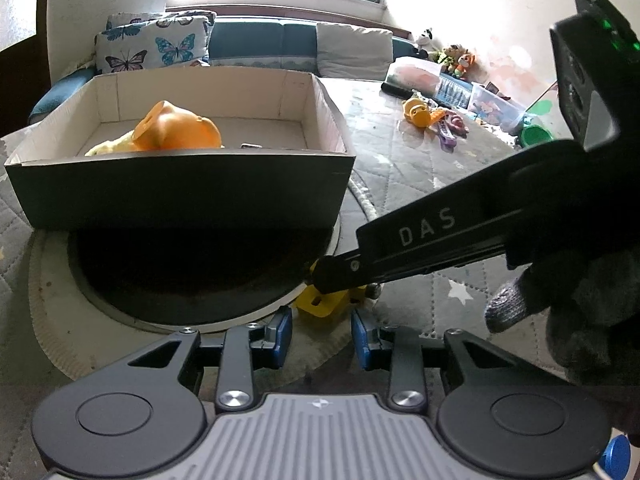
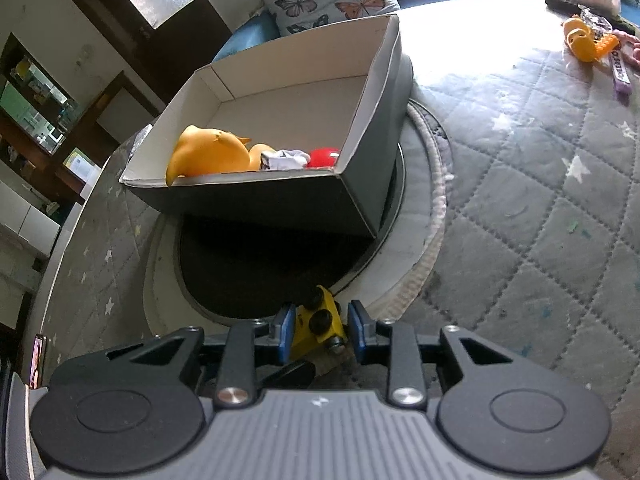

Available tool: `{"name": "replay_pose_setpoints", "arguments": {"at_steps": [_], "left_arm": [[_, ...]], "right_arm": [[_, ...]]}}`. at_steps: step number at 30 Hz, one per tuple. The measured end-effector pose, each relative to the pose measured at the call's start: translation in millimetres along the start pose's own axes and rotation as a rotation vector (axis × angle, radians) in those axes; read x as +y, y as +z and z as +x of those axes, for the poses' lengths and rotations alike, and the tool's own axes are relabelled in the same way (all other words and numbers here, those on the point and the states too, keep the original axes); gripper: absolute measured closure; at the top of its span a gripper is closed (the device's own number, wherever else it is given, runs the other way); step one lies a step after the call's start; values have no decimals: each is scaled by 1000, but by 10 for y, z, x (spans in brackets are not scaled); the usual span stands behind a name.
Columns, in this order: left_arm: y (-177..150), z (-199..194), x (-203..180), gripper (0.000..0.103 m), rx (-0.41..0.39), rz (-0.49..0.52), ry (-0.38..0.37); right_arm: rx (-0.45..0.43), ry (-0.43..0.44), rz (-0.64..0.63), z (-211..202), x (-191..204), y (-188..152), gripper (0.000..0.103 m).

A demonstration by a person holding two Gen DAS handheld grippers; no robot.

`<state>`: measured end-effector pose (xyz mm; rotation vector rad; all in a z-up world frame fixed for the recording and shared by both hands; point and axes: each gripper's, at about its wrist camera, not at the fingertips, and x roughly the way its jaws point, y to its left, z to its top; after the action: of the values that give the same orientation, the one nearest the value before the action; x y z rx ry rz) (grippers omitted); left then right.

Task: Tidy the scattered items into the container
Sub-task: 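Close the right gripper on the yellow toy car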

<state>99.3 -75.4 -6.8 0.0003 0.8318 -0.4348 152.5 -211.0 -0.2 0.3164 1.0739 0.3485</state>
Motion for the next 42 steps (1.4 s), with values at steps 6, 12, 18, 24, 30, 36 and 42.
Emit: {"name": "replay_pose_setpoints", "arguments": {"at_steps": [6, 12, 18, 24, 30, 36, 42], "left_arm": [[-5, 10, 2, 68, -4, 3, -6], [-19, -5, 12, 68, -11, 4, -7], [-18, -72, 37, 70, -34, 3, -20], [-26, -167, 71, 70, -59, 14, -48], [-9, -200, 95, 68, -66, 8, -48], [-33, -188, 87, 68, -39, 34, -39], [-52, -169, 90, 68, -27, 43, -38]], "right_arm": [[4, 9, 14, 1, -10, -18, 87], [-14, 21, 19, -63, -2, -32, 89], [-25, 25, -16, -151, 58, -36, 91], [-41, 28, -27, -211, 76, -54, 92], [-46, 32, -49, -267, 118, -47, 102], [-46, 14, -77, -288, 160, -39, 97], [-18, -18, -88, -186, 186, -67, 84]]}}
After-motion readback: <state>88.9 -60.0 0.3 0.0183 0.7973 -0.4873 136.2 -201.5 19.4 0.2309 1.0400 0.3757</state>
